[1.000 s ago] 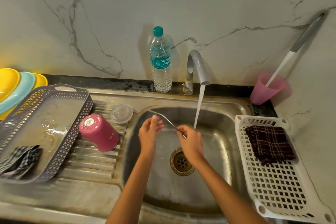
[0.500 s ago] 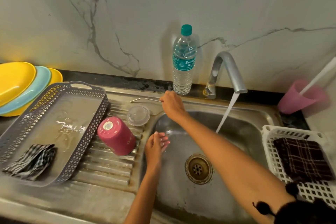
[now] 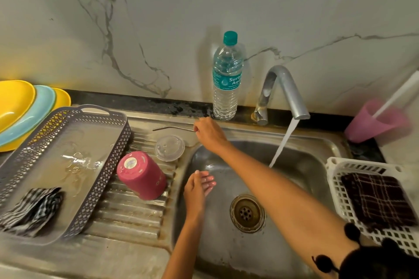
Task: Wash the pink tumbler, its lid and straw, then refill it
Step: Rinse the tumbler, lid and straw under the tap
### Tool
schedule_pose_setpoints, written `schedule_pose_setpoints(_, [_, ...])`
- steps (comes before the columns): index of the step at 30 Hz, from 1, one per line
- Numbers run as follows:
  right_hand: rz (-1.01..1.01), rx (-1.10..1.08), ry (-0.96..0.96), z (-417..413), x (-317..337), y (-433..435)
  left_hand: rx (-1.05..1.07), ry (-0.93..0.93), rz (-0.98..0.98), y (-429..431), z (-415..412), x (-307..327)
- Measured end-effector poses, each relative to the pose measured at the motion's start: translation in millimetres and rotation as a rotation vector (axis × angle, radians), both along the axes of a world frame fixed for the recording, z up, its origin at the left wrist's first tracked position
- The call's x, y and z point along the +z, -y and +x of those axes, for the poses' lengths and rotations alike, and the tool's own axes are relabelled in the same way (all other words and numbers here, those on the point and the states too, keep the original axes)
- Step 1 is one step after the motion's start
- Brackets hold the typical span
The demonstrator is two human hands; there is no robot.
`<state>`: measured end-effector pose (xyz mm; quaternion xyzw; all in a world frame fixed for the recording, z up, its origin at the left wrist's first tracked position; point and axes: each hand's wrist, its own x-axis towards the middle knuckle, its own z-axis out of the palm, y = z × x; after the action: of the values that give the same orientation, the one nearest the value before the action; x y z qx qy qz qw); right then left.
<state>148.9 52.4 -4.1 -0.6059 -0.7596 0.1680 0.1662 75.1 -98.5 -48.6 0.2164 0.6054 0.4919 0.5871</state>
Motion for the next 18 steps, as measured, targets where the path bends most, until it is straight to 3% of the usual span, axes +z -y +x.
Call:
schedule_pose_setpoints(6, [-0.006, -0.094, -0.109, 52, 1, 61, -0.055, 0.003, -0.001, 9, 23, 3])
schedule_pose_setpoints(13, [-0.244, -0.428, -0.257, 149, 4, 108, -0.184, 0.045, -0.017, 16, 63, 11])
schedule_pose_setpoints(18, [-0.337, -0.418, -0.234, 182, 17, 105, -0.289, 0.014, -0.017, 11, 91, 19])
